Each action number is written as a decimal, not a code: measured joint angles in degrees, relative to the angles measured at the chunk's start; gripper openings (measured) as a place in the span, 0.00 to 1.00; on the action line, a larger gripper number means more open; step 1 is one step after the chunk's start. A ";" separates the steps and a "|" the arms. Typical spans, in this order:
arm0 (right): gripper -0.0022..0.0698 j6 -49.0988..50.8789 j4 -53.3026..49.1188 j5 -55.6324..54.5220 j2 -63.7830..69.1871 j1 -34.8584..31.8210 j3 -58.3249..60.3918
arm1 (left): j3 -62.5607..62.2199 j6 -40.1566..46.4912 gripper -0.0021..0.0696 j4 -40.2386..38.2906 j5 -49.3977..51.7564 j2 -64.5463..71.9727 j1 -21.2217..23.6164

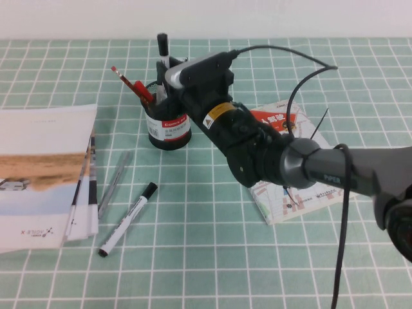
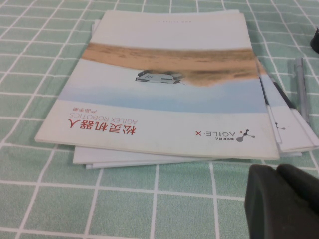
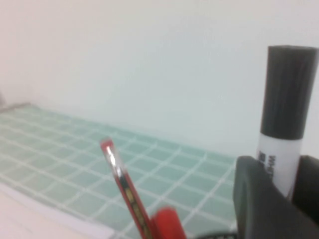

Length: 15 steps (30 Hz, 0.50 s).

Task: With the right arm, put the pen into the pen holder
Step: Place the pen onto the pen holder

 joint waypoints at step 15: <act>0.54 0.13 1.06 5.90 0.56 -0.14 -0.05 | 0.00 0.00 0.02 0.00 0.00 0.00 0.00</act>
